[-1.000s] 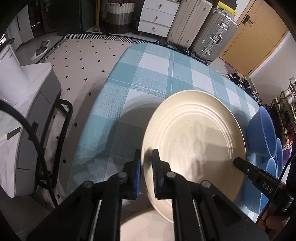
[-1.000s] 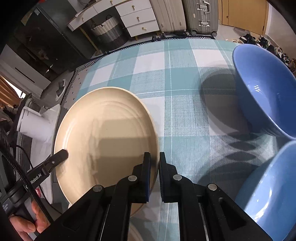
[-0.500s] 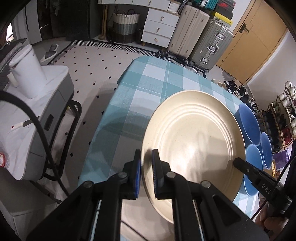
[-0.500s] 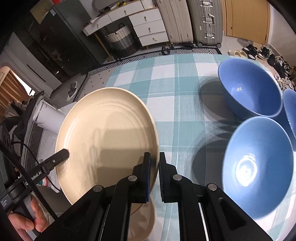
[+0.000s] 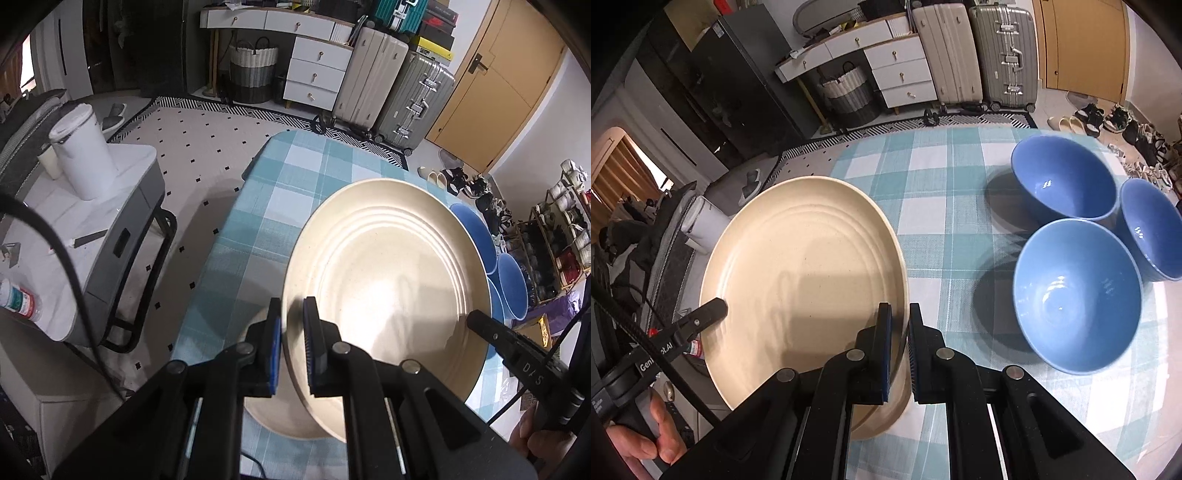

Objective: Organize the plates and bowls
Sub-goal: 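Carry the cream plate with both grippers and lower it onto the plate stack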

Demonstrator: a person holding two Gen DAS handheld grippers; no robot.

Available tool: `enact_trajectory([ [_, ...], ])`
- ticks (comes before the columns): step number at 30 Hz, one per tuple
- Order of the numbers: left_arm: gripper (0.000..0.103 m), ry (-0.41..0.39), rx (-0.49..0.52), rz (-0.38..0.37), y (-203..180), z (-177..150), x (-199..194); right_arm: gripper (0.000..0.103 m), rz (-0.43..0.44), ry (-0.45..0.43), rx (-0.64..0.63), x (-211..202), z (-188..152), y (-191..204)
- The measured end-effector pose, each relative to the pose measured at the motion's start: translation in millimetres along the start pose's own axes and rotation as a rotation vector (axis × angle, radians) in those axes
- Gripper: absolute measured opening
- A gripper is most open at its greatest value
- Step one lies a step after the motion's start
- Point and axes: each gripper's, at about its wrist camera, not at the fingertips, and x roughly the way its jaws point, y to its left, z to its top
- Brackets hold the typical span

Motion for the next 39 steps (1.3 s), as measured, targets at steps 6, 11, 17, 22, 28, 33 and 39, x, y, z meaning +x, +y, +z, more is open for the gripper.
enact_trajectory([
  [6, 0.008, -0.012, -0.001, 0.008, 2, -13, -18, 0.007, 0.008, -0.021, -0.006, -23, -12, 5],
  [11, 0.009, 0.019, 0.003, 0.011, 12, -33, -2, 0.007, 0.000, 0.009, -0.021, -12, -22, 8],
  [17, 0.009, 0.041, -0.011, 0.024, 27, -56, 25, 0.007, -0.028, 0.049, -0.052, 16, -35, 11],
  [22, 0.009, 0.059, -0.018, 0.026, 37, -70, 46, 0.007, -0.030, 0.076, -0.064, 42, -50, 8],
  [28, 0.009, 0.045, 0.010, 0.044, 42, -83, 59, 0.007, -0.013, 0.112, -0.048, 68, -61, 1],
  [33, 0.009, 0.065, 0.005, 0.060, 51, -88, 72, 0.007, -0.019, 0.125, -0.071, 84, -70, 4],
  [39, 0.009, 0.092, 0.002, 0.074, 59, -93, 90, 0.007, -0.008, 0.147, -0.092, 100, -80, 4],
])
